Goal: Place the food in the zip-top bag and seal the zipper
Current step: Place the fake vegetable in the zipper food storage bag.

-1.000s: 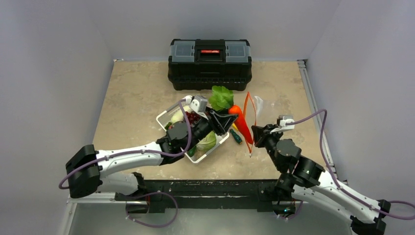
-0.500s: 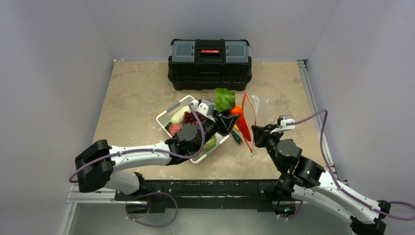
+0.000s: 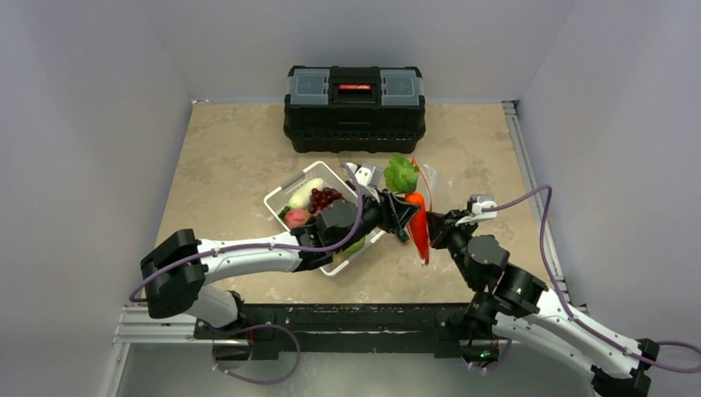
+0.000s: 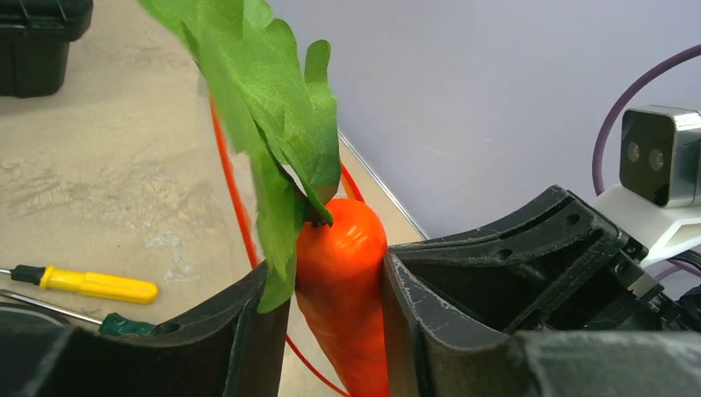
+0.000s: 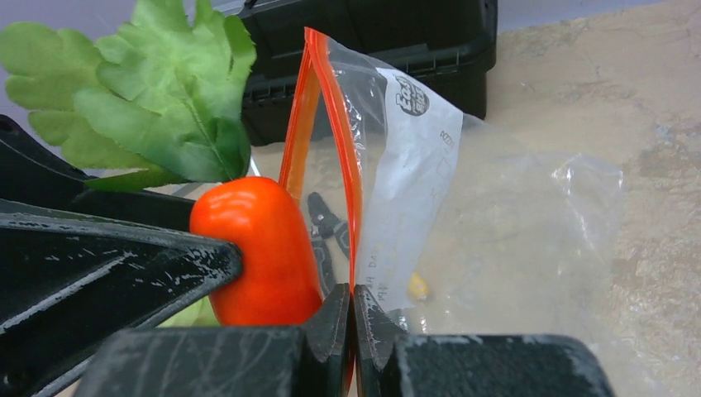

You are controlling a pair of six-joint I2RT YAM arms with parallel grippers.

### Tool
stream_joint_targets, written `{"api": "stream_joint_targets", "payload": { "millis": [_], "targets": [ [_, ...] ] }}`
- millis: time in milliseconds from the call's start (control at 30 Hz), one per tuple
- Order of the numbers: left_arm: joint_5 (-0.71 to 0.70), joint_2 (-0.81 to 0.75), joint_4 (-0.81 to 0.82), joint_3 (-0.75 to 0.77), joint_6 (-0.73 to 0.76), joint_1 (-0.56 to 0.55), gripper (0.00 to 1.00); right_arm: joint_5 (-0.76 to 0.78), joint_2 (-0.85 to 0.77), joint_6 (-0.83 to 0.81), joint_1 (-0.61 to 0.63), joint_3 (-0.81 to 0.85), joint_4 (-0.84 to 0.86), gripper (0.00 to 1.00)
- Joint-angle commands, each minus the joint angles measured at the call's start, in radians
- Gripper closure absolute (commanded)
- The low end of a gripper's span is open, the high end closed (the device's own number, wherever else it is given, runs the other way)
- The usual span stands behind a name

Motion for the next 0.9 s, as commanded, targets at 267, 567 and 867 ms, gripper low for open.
{"api": "stream_joint_targets", "payload": {
  "millis": [267, 567, 867],
  "targets": [
    [0.265, 0.094, -0.272, 0.146, -0.252, 0.065, 1.0, -0.062, 0.005, -0.015, 0.002, 0.003, 0.131, 1.0],
    [0.203, 0.095, -0.515, 0.22, -0.496, 0.083, 1.0, -0.054, 0.08, 0.031, 0.002, 0.028, 0.166, 1.0],
    [0.177, 0.103, -0.661, 0.253, -0.58, 0.102, 1.0, -0.078, 0.105, -0.021, 0.003, 0.075, 0.186, 1.0]
  ]
}}
